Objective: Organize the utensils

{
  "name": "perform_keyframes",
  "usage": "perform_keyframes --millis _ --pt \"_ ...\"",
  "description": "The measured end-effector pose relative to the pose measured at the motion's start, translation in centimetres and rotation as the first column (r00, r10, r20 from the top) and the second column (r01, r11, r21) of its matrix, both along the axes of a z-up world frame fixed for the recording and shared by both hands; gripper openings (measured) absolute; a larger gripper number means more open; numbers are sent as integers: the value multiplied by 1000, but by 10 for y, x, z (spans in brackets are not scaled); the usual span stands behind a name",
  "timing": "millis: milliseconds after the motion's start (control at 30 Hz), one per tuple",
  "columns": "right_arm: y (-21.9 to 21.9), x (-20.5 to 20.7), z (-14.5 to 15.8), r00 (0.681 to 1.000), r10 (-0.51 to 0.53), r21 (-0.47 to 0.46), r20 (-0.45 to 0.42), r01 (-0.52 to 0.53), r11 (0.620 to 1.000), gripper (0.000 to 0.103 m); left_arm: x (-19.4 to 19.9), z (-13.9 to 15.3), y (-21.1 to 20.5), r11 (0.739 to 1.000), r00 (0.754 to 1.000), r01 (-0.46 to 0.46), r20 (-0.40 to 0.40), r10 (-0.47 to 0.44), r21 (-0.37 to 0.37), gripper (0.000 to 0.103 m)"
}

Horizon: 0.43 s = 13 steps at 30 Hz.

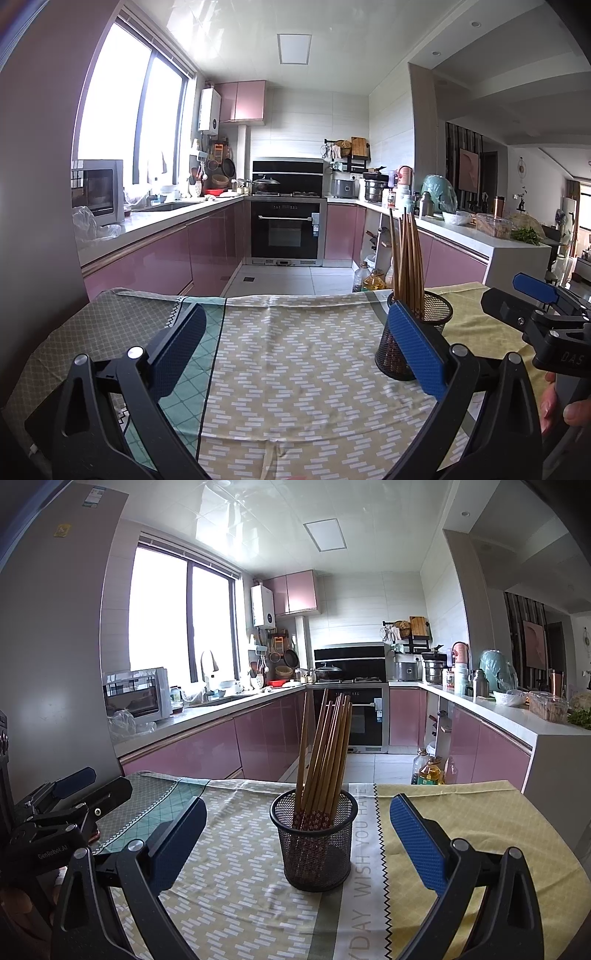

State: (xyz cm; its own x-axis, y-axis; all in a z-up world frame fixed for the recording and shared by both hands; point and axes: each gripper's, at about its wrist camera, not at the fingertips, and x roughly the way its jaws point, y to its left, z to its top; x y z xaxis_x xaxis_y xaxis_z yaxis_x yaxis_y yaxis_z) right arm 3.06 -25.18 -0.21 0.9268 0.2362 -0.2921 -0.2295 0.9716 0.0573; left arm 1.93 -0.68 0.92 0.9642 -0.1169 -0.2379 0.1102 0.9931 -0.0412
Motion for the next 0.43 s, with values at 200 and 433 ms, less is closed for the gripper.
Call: perform_keyframes --millis 200,433 --pt "-3 2 -1 1000 -3 0 -11 3 1000 96 -1 -3 -4 1000 1000 -19 -8 19 6 97" --pt "-48 37 -23 972 -131 -58 -194 122 991 96 17 -13 2 999 990 -42 -134 44 13 97"
